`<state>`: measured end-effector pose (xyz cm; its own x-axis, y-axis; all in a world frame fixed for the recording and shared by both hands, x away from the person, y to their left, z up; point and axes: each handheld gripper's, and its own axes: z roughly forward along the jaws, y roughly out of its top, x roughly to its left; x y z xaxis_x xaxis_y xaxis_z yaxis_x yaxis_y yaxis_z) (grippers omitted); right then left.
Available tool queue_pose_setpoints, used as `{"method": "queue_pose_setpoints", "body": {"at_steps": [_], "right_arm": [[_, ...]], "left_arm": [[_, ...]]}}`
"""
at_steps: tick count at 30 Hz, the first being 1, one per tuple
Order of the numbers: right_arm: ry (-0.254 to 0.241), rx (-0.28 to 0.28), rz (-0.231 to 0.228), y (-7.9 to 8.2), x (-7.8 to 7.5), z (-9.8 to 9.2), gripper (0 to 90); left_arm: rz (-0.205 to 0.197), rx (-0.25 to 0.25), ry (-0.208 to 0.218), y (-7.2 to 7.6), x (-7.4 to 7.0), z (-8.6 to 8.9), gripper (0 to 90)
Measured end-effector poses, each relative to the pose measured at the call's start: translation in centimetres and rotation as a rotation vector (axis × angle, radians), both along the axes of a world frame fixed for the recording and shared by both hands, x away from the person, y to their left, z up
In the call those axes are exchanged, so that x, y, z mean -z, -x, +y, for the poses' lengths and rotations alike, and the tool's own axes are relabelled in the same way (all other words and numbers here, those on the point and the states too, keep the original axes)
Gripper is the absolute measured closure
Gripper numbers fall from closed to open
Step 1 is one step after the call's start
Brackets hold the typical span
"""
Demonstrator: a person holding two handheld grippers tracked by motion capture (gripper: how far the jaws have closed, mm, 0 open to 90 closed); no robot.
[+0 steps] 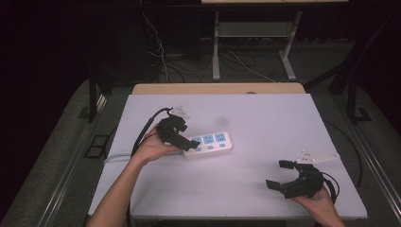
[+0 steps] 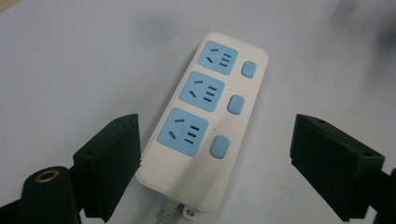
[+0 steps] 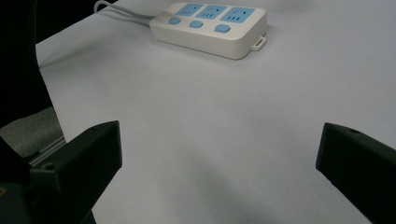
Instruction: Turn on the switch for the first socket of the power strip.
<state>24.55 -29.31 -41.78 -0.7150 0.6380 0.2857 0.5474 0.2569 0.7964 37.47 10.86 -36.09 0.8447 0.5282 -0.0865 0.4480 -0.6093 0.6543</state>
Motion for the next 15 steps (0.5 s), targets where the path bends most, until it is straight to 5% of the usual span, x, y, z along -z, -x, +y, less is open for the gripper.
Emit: {"method": "queue_pose_setpoints", "body": {"at_steps": [15], "right_arm": [[0.005, -0.005, -0.002, 0.02, 0.08, 0.07, 0.0]], "left_arm": [[0.027, 0.035, 0.010, -0.96, 1.08, -0.29, 37.1]]}}
